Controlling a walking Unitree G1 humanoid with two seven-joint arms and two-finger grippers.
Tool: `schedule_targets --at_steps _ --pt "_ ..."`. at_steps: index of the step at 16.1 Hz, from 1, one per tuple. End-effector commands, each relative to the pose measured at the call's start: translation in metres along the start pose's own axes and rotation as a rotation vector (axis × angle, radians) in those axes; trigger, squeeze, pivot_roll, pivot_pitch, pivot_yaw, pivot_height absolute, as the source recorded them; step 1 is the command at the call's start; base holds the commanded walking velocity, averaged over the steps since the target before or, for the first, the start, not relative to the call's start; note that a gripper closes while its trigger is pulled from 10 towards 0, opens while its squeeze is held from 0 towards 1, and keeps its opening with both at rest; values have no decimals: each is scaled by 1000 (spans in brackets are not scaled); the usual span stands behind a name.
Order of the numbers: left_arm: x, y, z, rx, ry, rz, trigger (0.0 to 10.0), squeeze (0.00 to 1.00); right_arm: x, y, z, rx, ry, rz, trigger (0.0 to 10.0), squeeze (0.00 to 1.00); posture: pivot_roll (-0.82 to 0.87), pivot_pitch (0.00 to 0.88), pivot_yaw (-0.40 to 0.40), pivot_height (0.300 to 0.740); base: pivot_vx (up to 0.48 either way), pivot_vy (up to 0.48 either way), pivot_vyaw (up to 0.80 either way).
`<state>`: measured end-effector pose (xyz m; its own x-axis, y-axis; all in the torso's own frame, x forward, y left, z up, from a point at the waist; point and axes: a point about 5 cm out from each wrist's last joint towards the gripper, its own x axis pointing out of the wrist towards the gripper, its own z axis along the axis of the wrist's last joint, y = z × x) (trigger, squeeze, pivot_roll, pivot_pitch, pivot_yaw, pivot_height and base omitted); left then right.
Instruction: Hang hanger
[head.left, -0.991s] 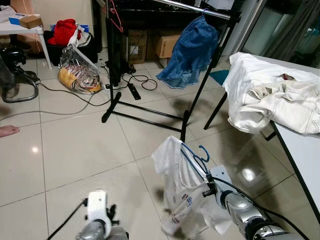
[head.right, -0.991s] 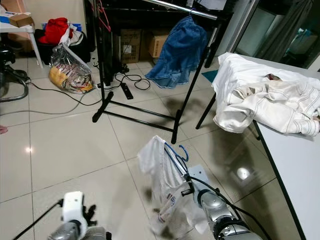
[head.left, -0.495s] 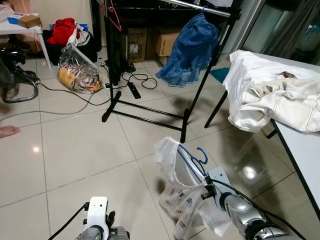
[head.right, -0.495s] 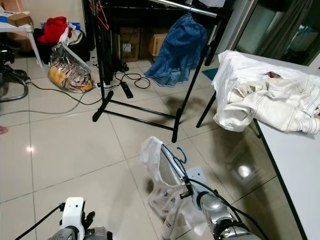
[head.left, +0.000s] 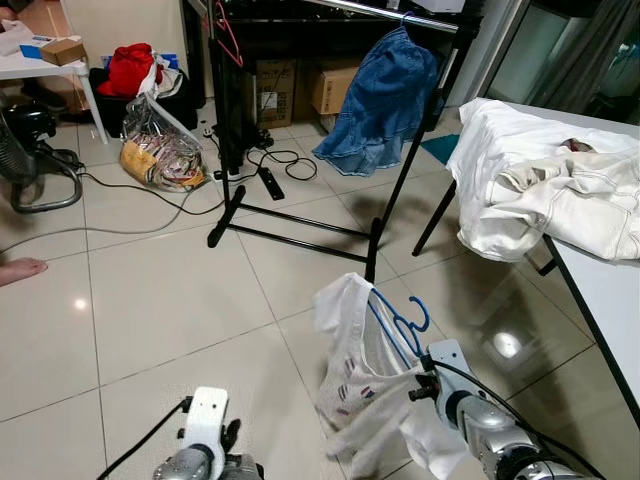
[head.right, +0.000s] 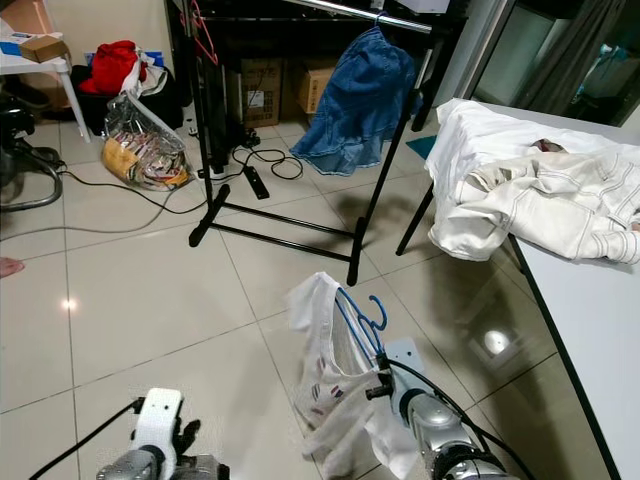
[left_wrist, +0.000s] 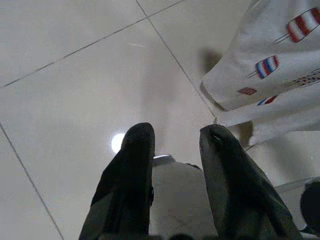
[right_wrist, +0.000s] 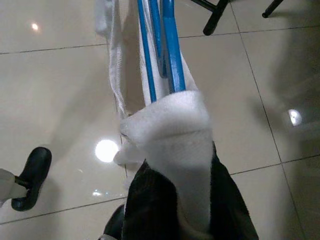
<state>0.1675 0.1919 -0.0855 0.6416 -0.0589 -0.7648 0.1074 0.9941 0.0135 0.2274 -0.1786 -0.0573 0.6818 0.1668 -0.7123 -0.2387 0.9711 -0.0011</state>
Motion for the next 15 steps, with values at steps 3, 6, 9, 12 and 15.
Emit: schedule_targets --at_steps 3,6,9,12,15 --pt "-3 1 -7 -40 -2 19 10000 0 2 0 9 -12 -22 15 10000 0 270 0 -116 740 0 0 0" --pt "-6 -1 -17 -3 33 10 10000 0 1 0 7 -4 -24 18 10000 0 286 12 -135 740 0 0 0" --pt "-3 -3 -7 -87 -28 34 10000 0 2 1 8 -27 -25 16 10000 0 292 18 -145 740 0 0 0" --pt "-2 -10 -7 -84 -20 23 10000 0 3 4 13 -43 -42 26 10000 0 282 15 -148 740 0 0 0" --pt "-1 -10 -6 -75 -15 29 10000 0 2 1 11 -69 -30 24 10000 0 280 17 -150 740 0 0 0"
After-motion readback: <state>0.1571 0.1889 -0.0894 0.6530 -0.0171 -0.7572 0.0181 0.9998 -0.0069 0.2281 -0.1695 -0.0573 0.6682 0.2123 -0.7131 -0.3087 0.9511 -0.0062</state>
